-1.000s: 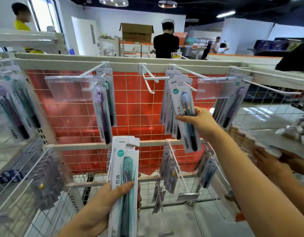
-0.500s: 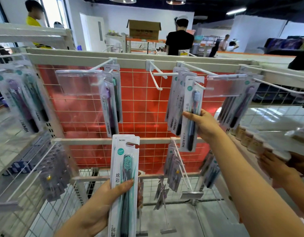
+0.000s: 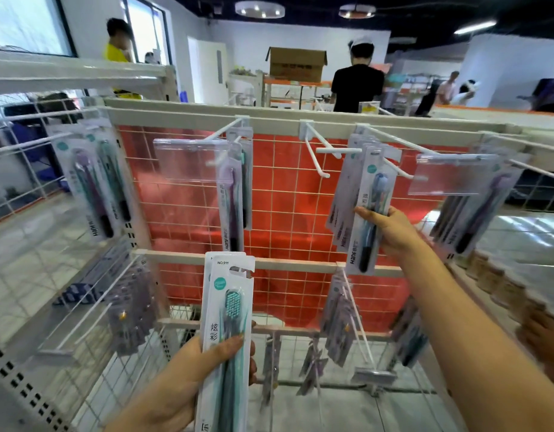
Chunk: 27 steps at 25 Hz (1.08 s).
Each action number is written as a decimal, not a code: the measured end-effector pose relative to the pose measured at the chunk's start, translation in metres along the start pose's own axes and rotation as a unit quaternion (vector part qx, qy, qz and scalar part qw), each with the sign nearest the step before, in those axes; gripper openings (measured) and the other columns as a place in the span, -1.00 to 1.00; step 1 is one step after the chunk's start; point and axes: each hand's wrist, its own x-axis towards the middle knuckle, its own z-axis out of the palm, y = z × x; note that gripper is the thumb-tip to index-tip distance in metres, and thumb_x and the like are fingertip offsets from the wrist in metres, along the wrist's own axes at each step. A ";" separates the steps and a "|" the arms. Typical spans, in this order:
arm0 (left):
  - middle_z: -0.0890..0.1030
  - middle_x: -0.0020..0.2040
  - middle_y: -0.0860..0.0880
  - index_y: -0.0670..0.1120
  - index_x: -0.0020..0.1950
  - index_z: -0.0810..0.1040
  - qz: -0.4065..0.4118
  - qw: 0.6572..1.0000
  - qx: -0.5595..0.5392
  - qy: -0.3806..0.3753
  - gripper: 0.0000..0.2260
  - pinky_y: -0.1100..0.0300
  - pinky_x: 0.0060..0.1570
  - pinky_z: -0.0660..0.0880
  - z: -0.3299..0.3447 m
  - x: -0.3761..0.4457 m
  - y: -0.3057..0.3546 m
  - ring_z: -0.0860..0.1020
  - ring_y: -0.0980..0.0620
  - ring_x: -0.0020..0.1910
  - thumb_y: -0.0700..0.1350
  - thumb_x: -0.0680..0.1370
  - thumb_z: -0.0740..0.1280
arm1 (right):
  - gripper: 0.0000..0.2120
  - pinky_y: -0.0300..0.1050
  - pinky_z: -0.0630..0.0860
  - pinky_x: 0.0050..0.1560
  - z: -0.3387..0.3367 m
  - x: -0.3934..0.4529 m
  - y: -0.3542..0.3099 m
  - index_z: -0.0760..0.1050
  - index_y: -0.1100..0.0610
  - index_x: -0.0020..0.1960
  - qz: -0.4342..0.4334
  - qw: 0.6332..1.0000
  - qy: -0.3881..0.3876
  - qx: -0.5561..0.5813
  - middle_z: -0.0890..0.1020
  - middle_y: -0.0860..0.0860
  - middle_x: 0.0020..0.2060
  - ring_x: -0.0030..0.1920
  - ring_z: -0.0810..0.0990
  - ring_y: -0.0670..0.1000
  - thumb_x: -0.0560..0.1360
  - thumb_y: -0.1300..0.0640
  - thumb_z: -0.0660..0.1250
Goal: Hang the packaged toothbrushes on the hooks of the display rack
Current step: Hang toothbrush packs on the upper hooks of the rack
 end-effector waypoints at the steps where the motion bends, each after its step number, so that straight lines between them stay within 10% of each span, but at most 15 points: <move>1: 0.66 -0.21 -0.25 -0.18 0.06 0.57 0.007 1.000 -0.004 0.004 -0.10 0.10 -0.38 0.59 -0.002 -0.002 0.001 0.65 -0.12 -0.33 0.01 -0.24 0.68 | -0.93 0.05 0.57 -0.08 0.000 0.002 0.000 0.53 0.11 -0.09 0.000 1.000 0.002 -0.001 0.63 0.05 -0.11 -0.06 0.61 0.07 0.44 0.22 0.38; 16: 0.70 -0.13 -0.10 -0.23 0.09 0.54 0.066 0.992 0.058 0.088 -0.59 0.12 -0.06 0.58 -0.018 -0.025 0.010 0.67 0.01 -0.15 -0.13 0.28 0.42 | -0.85 0.29 0.43 0.20 0.004 -0.007 0.033 0.47 0.13 -0.01 0.010 0.999 0.021 -0.030 0.57 0.02 -0.13 0.09 0.52 0.19 0.45 0.14 0.37; 20: 0.70 -0.19 -0.09 -0.18 0.03 0.54 0.101 0.987 0.050 0.110 -0.65 0.18 -0.21 0.59 -0.020 -0.027 0.010 0.67 0.02 -0.23 -0.14 0.28 0.42 | -0.49 0.06 0.52 0.00 0.002 -0.028 0.052 0.49 0.19 0.04 0.029 0.999 0.004 -0.035 0.59 0.10 -0.05 0.02 0.55 0.17 0.23 -0.08 0.51; 27: 0.71 -0.16 -0.03 -0.09 0.12 0.52 0.144 0.974 0.020 0.174 -0.55 0.09 -0.08 0.60 -0.031 -0.033 0.010 0.67 0.01 -0.18 -0.10 0.25 0.46 | -0.75 -0.30 0.57 -0.43 0.011 -0.043 0.091 0.39 0.30 0.17 0.148 0.984 -0.055 0.086 0.63 0.12 -0.26 -0.25 0.63 0.03 0.50 0.35 0.25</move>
